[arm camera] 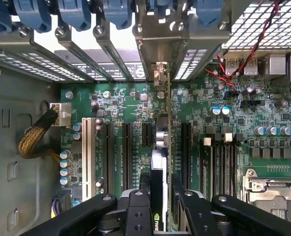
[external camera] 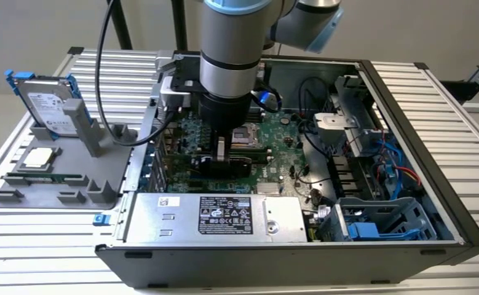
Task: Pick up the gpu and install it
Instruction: 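Insert the gpu into the slot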
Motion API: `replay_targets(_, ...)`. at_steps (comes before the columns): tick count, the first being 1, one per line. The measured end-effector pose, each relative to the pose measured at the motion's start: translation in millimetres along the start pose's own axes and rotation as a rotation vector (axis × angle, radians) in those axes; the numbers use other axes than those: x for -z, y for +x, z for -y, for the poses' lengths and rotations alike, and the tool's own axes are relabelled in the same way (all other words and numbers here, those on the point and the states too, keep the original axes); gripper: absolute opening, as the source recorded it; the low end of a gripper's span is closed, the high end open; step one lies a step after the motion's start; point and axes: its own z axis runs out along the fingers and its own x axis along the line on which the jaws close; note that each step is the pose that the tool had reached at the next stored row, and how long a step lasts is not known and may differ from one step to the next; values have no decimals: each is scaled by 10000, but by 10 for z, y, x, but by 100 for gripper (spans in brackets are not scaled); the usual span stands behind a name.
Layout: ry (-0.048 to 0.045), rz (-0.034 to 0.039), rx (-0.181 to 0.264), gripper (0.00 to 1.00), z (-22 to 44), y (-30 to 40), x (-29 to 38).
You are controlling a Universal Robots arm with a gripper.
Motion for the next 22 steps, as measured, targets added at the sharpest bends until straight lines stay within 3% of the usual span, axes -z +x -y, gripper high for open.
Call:
replay_targets(3,-3,-3,1,0,3,-2,-47)
replay_targets(15,-2,0,-3,0,2,-3,-61)
replay_targets(16,2,16,-4,100,3,-5,-66)
replay_targets(22,0,3,-2,100,3,-3,-67)
